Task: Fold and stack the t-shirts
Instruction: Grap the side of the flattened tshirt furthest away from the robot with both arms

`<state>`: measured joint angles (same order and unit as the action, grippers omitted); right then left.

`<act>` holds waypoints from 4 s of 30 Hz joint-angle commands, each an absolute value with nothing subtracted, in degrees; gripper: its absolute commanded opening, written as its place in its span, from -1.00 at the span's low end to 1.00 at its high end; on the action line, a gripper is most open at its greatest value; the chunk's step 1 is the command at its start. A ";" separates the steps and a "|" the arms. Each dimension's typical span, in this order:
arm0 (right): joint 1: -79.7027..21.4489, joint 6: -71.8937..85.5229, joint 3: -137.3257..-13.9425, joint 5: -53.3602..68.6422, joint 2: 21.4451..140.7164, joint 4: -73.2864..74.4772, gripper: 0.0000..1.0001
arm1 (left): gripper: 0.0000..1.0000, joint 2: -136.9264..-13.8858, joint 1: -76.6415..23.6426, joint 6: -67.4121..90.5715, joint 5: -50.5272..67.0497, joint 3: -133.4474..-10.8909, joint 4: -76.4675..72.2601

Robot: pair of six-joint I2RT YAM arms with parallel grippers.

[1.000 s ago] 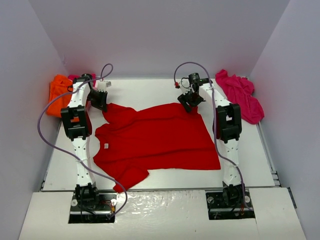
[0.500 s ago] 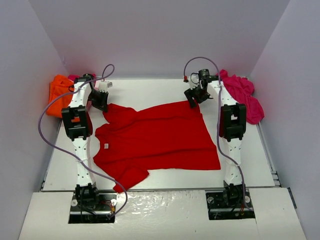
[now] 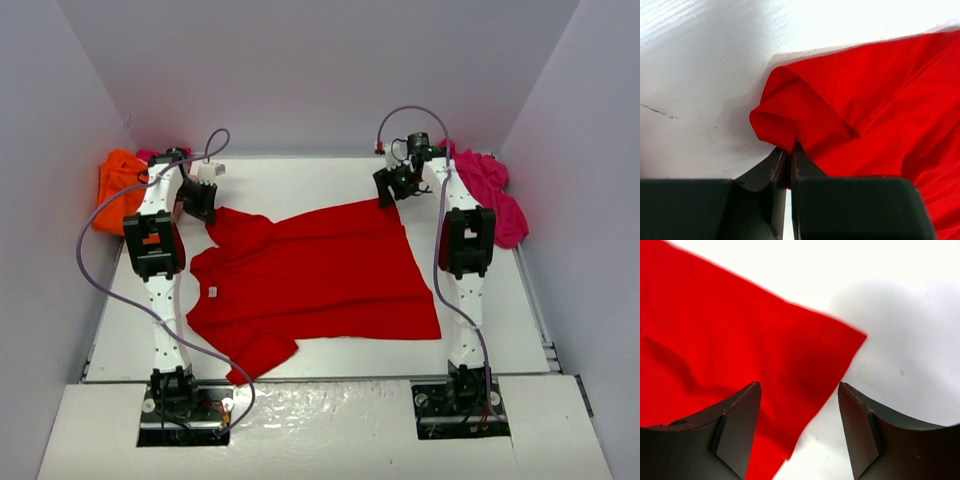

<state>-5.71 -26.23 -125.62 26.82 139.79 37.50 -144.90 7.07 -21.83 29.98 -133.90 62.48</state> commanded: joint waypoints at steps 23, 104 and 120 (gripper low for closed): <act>-2.72 -20.17 -139.40 32.17 154.25 37.84 0.10 | -1.00 -141.94 5.83 -23.35 27.36 -130.02 64.51; -10.81 -23.50 -132.99 -9.02 135.72 11.95 -1.00 | -1.00 -136.41 3.25 -19.11 8.33 -154.24 45.11; -13.12 -27.49 -108.63 -3.14 121.15 14.72 -1.00 | -1.00 -119.96 0.93 -24.31 13.05 -129.98 48.85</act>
